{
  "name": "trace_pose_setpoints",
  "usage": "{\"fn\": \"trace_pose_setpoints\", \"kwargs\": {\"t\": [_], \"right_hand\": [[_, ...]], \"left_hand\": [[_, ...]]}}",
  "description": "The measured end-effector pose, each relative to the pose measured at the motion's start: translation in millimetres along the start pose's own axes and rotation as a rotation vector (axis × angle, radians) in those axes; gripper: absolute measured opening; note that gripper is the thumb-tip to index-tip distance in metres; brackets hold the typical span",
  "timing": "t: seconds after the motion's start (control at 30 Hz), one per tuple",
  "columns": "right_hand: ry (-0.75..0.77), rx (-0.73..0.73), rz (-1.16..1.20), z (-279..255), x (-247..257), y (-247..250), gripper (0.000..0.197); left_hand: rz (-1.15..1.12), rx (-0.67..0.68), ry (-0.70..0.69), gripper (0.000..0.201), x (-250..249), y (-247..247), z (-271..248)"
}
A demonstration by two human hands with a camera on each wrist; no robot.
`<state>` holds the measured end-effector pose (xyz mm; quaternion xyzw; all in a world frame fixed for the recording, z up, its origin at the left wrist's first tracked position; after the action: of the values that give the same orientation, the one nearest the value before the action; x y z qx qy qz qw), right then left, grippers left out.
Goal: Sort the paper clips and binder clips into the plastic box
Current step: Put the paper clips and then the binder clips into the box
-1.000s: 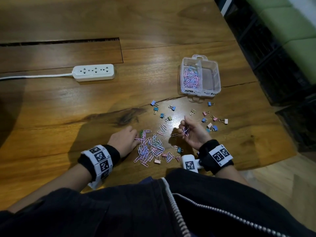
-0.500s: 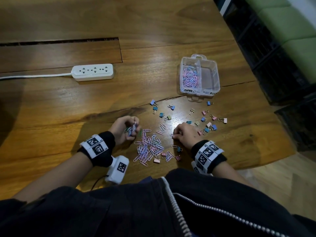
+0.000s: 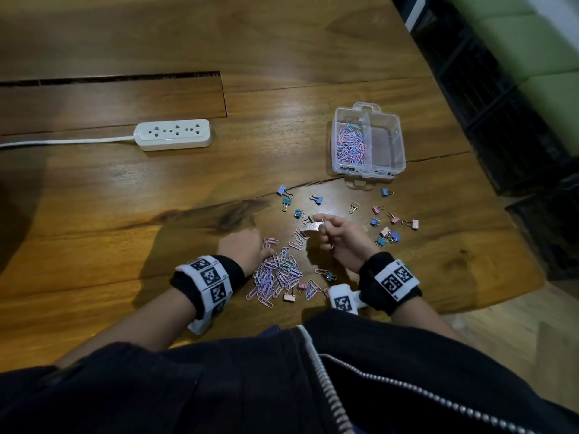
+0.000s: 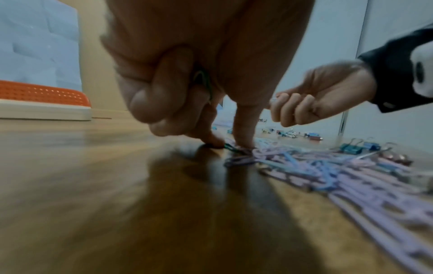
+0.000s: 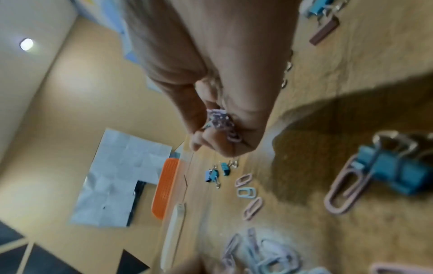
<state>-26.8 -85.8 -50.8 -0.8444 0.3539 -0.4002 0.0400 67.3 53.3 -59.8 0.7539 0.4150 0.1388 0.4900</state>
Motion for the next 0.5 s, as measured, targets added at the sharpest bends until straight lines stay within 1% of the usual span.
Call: {"fn": "trace_pose_setpoints", "kwargs": {"t": [0.07, 0.1, 0.13, 0.17, 0.23, 0.27, 0.3, 0.37, 0.4, 0.43, 0.5], "right_hand": [[-0.031, 0.024, 0.095, 0.0, -0.2, -4.8, 0.024], [-0.044, 0.021, 0.101, 0.8, -0.5, -6.6, 0.025], [-0.046, -0.006, 0.051, 1.9, 0.0, -7.1, 0.025], [-0.035, -0.061, -0.064, 3.8, 1.2, -5.0, 0.025], [0.004, -0.197, -0.407, 5.8, 5.5, -1.8, 0.024], [0.031, -0.256, -0.575, 6.3, 7.7, -1.7, 0.023], [0.075, -0.297, -0.721, 6.8, 10.9, -4.4, 0.022], [0.169, -0.316, -0.965, 7.5, 14.9, -15.6, 0.014], [0.197, -0.320, -1.083, 6.7, 15.9, -22.2, 0.013], [0.215, -0.331, -1.185, 6.0, 16.9, -27.0, 0.018], [0.224, -0.363, -1.307, 4.0, 19.2, -33.0, 0.025]], "left_hand": [[-0.014, 0.014, -0.046, 0.036, -10.6, -3.3, -1.5], [-0.024, 0.026, -0.065, 0.032, -13.6, -4.3, -1.9], [-0.049, 0.040, -0.082, 0.028, -15.7, -5.3, -1.9], [-0.094, 0.058, -0.097, 0.024, -17.2, -5.8, -1.8], [-0.259, 0.089, -0.113, 0.021, -18.2, -4.2, -0.5], [-0.427, 0.106, -0.108, 0.024, -17.3, -2.9, 1.2], [-0.684, 0.139, -0.082, 0.028, -15.6, -2.6, 2.0], [-1.295, 0.238, -0.011, 0.031, -16.8, -3.0, 0.2], [-1.525, 0.284, -0.001, 0.029, -18.6, -0.7, -1.0], [-1.660, 0.308, -0.004, 0.028, -18.9, 2.7, -1.0], [-1.731, 0.293, -0.011, 0.028, -16.5, 8.1, 2.7]]}}
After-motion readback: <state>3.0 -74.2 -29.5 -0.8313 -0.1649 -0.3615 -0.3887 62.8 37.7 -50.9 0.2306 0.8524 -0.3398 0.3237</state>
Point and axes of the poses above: each hand's wrist, its own z-axis towards the middle knuckle, its own y-axis out of the back of the hand, x = y × z, the point moved 9 cm from there along z, towards the middle knuckle, and after that the axes turned 2 degrees about -y, right-handed, at the moved point
